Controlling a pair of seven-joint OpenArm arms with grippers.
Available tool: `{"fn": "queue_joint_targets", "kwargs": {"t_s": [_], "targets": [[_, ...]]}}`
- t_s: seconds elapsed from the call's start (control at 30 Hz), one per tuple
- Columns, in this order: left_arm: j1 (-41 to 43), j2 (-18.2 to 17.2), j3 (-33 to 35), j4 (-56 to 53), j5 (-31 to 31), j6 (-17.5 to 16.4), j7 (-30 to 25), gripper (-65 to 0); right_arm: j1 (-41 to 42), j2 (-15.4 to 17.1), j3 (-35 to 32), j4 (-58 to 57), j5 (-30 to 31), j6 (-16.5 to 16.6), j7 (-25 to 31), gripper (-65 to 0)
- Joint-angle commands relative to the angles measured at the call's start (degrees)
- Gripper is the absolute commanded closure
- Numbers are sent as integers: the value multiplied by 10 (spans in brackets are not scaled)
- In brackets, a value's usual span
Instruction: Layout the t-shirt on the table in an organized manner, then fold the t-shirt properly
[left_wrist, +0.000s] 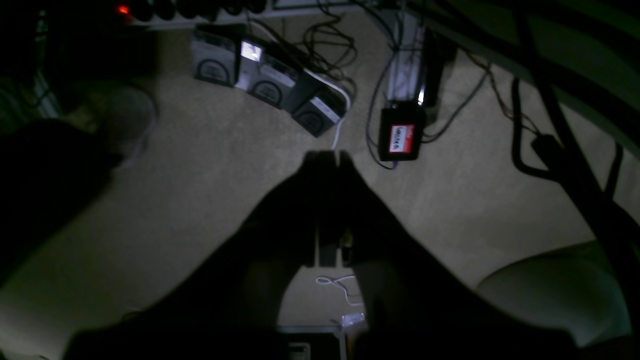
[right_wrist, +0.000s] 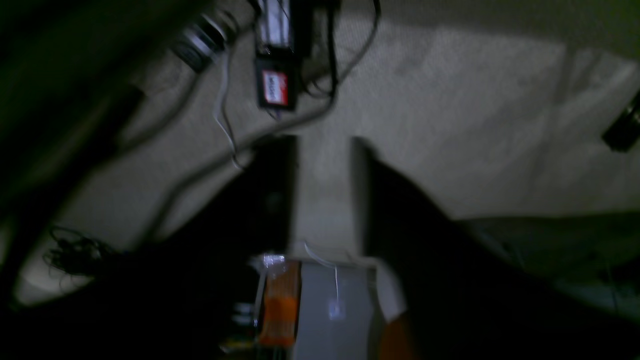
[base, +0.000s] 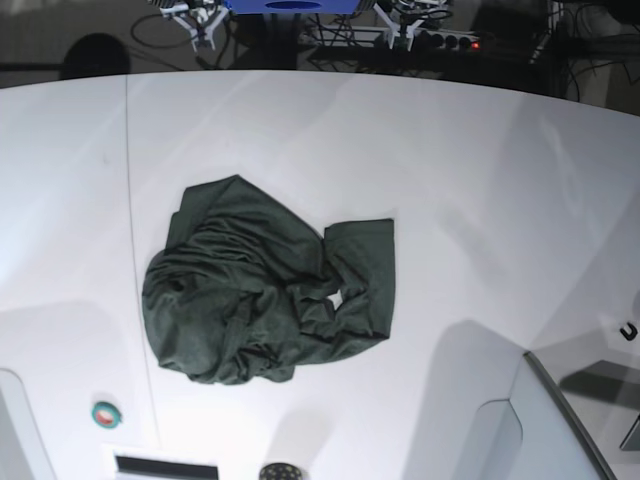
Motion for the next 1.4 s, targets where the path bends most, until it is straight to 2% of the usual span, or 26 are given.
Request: {"fn": "queue_joint_targets", "kwargs": {"t_s": [0.0,0.1,0.2,0.27,0.37,0.43,0.6,0.63,0.67,0.77,1.0,1.07,1.1,1.13,1.17,1.2,1.23,1.33,1.37], "targets": [[1,-6,1,1,2,3,-2,-3,-3,3,2,0,-2,-5,0,-276],[0,-16,1,1,-3,3,-2,-5,-9,10,3,0,-2,-5,1,-452],[-1,-17,-4,1,-3,3,-2,-5,-9,14,3,0,-2,-5,2,-576],[0,-18,-5,1,-3,3,-2,-7,-6,15,0,0,-2,-5,2,-612],[1,-17,-5,1,-4,3,-2,-23,-3,15,-3,0,-3,-5,2,-614],[4,-16,-5,1,-4,3,-2,-99,-3,16,-3,0,-3,-5,2,-617],[9,-15,-1,1,-4,3,-3,-459,4,14,-3,0,-4,-3,2,-621],[9,-15,-3,1,-4,3,-3,-518,4,13,-2,0,-3,-3,2,-621],[11,-15,-5,1,-4,3,-3,-550,4,11,2,0,-3,-3,2,-621],[15,-16,-5,2,-4,3,-3,-553,1,10,3,1,-2,-1,15,-621],[16,-16,-5,2,-4,3,-3,-550,-14,13,-1,-2,-2,14,118,-614],[16,-16,-5,2,-4,3,-3,-487,-16,14,-1,-5,-2,14,119,-612],[16,-16,-5,2,-4,3,-3,-425,-16,14,-1,-6,-2,13,118,-611],[16,-17,-5,2,-4,3,-3,-331,-17,14,-2,-6,-2,13,118,-599],[20,-17,-5,2,-4,3,-3,-217,-17,14,-2,-6,-3,13,110,-560],[21,-17,-5,2,-4,3,-3,-102,-17,14,-2,-6,-3,14,98,-497],[22,-18,-5,3,-4,3,-8,0,-17,14,-2,-6,-3,14,84,-402],[32,-23,-5,5,-4,3,-56,0,-14,15,1,-2,-3,14,44,-29],[35,-24,-5,5,-4,3,-67,0,-13,15,1,-2,-3,14,33,0]]}}
